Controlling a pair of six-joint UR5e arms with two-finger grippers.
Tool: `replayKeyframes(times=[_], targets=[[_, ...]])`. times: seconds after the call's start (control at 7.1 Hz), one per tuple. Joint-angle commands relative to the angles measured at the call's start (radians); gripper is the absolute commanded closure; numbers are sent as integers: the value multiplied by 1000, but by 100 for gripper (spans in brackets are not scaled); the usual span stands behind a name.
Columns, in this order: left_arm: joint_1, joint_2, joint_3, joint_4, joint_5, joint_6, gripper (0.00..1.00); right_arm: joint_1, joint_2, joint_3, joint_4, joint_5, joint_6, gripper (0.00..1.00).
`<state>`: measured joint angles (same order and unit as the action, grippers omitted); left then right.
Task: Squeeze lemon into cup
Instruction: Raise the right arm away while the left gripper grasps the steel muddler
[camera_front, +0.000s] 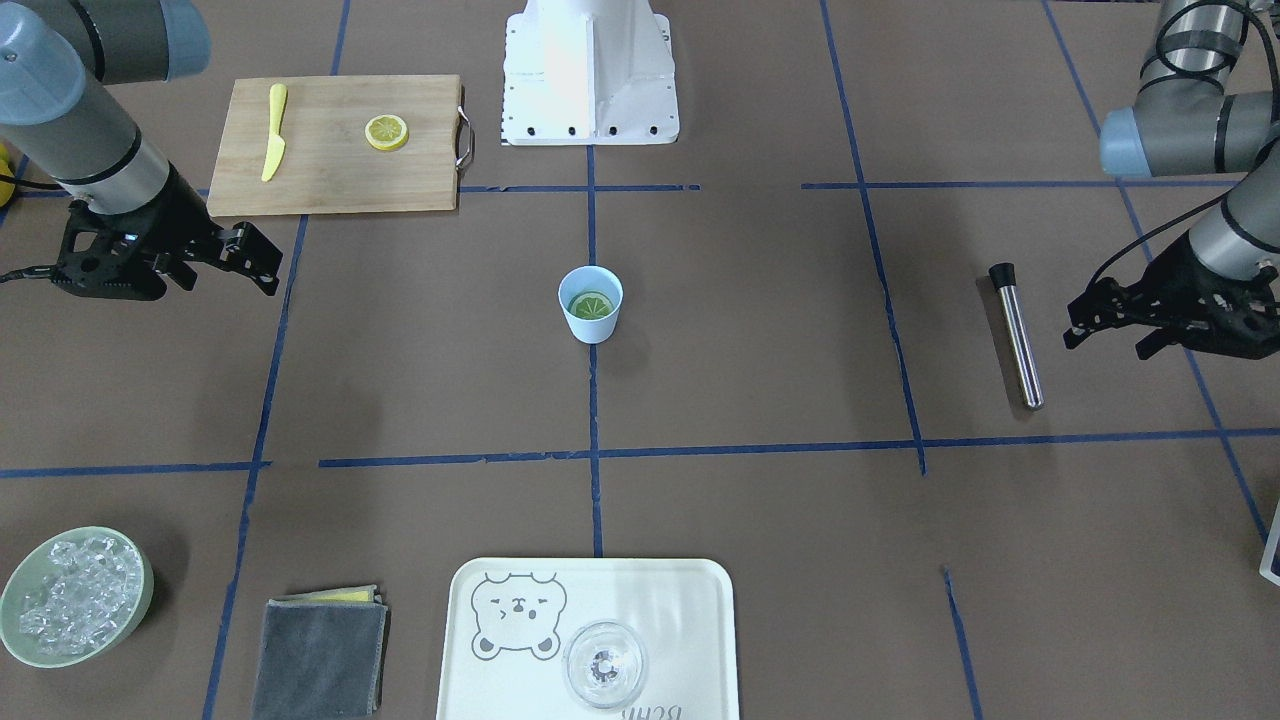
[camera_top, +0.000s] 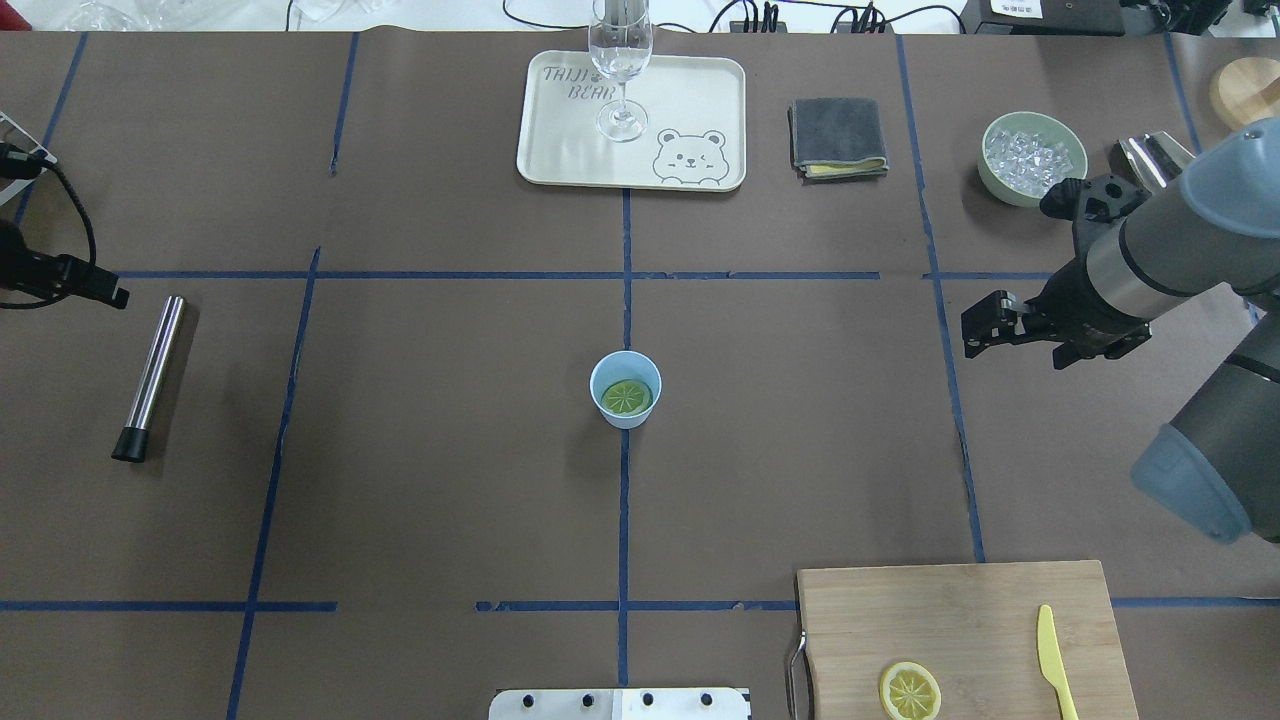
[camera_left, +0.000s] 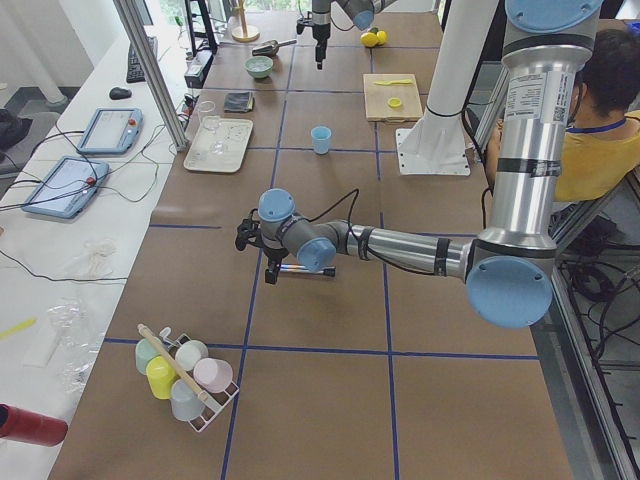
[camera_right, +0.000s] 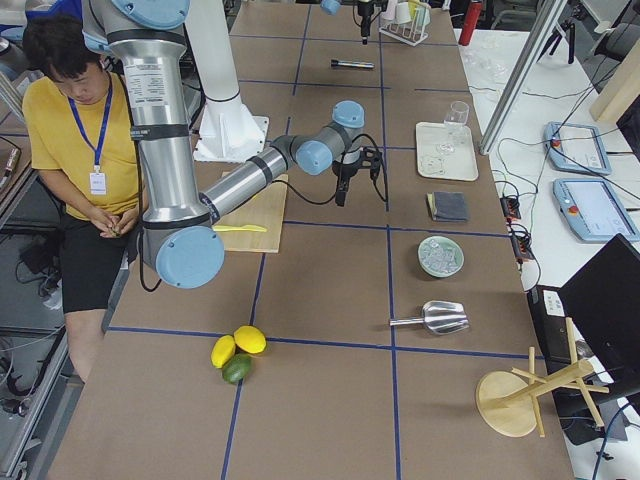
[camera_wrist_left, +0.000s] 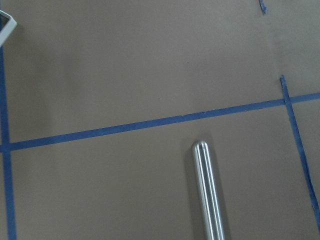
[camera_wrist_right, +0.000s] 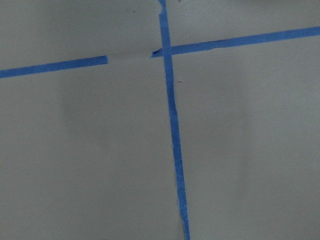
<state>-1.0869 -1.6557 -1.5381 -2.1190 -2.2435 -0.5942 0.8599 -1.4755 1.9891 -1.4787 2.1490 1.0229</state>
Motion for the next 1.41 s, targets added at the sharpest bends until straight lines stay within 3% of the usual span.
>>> replayKeyframes(times=[0.0,0.14,0.28,0.56,0.99,1.27], targets=[[127,-74,64,80,33,-6,0,7,-43,10,12,2,-24,0],[139,-69,61,92,113,7,3,7,-58,4,53,5,-23,0],[139,-62,58,93,122,10,9,7,-60,4,61,6,-21,0],[140,-64,46,109,117,17,100,7,-62,10,64,12,-11,0],[140,-68,6,113,114,21,100,7,-66,27,64,22,-9,0],[130,-61,-214,158,116,7,100,7,-72,48,64,23,2,0]])
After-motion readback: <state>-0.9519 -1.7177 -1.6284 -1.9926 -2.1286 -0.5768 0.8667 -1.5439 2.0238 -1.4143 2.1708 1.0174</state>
